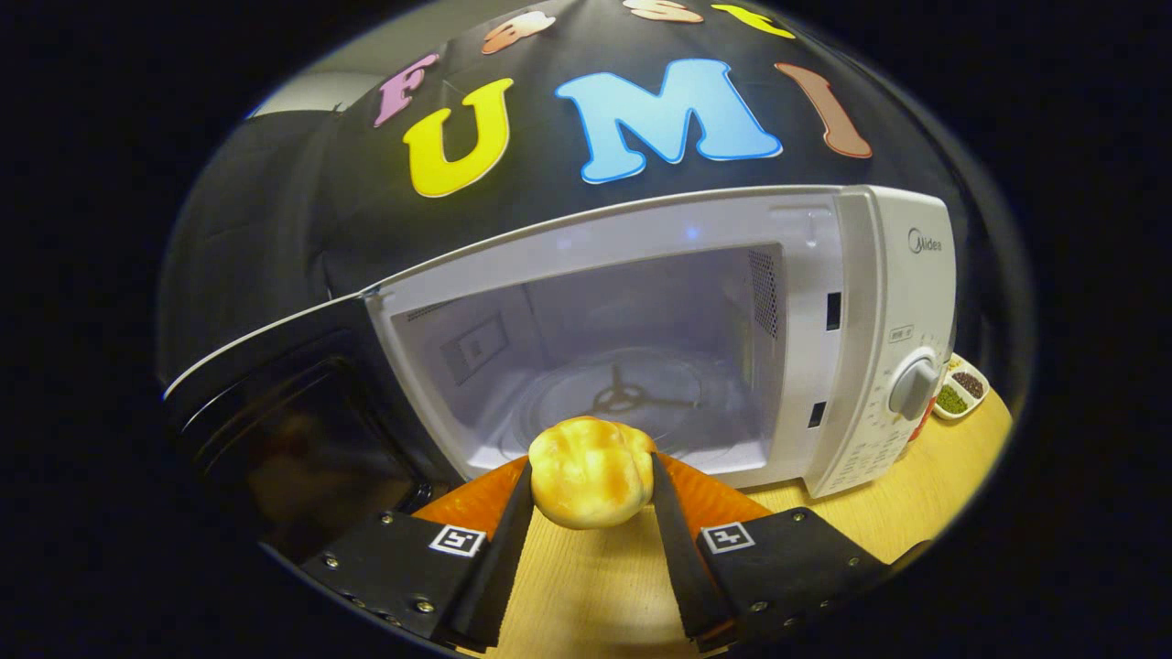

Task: Open the microwave, put the food inside, and close the microwave door.

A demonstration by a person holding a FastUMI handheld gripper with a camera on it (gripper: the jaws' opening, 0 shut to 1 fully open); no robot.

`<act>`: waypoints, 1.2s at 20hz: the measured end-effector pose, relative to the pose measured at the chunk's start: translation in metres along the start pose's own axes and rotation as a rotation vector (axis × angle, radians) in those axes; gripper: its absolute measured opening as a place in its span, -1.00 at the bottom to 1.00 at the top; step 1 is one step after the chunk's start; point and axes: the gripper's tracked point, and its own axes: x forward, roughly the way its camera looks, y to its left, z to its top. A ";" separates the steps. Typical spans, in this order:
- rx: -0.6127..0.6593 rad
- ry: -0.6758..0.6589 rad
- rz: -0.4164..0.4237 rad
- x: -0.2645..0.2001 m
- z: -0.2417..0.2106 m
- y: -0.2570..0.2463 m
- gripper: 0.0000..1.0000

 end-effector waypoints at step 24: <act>0.340 -0.061 -0.138 0.079 0.009 0.012 0.94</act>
